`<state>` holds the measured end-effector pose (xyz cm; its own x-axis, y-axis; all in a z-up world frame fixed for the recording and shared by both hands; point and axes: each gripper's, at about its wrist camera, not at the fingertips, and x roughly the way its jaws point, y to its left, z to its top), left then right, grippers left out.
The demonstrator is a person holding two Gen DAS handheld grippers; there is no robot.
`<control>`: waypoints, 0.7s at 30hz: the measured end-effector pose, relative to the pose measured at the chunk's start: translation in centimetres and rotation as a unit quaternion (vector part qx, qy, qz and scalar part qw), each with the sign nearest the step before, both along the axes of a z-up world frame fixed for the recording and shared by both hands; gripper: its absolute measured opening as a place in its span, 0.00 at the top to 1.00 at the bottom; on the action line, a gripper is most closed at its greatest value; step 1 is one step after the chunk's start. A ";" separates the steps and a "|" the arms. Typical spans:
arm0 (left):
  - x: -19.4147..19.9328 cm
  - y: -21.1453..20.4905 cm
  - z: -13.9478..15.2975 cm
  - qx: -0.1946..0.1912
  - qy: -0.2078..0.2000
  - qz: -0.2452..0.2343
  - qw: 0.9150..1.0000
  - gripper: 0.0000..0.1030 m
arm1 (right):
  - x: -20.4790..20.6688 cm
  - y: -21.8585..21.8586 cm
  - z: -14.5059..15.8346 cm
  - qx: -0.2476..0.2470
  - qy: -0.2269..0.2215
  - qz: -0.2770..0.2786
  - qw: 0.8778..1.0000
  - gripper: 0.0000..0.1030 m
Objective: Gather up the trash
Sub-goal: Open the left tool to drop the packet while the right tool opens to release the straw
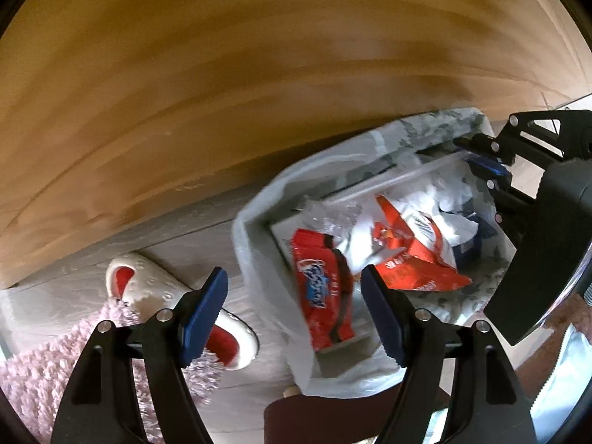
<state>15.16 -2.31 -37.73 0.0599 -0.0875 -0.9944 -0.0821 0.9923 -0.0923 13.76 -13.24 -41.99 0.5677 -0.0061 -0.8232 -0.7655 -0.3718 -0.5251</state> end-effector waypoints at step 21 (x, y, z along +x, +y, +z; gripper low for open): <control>-0.2 1.6 -0.8 0.028 0.000 0.015 0.999 0.31 | 1.4 1.4 -3.3 -0.035 0.012 0.009 0.999 0.95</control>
<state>14.95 -0.70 -38.50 0.0610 -0.0296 -0.9977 -0.1128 0.9930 -0.0364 15.18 -11.89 -45.27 0.5489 -0.0531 -0.8342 -0.7698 -0.4211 -0.4797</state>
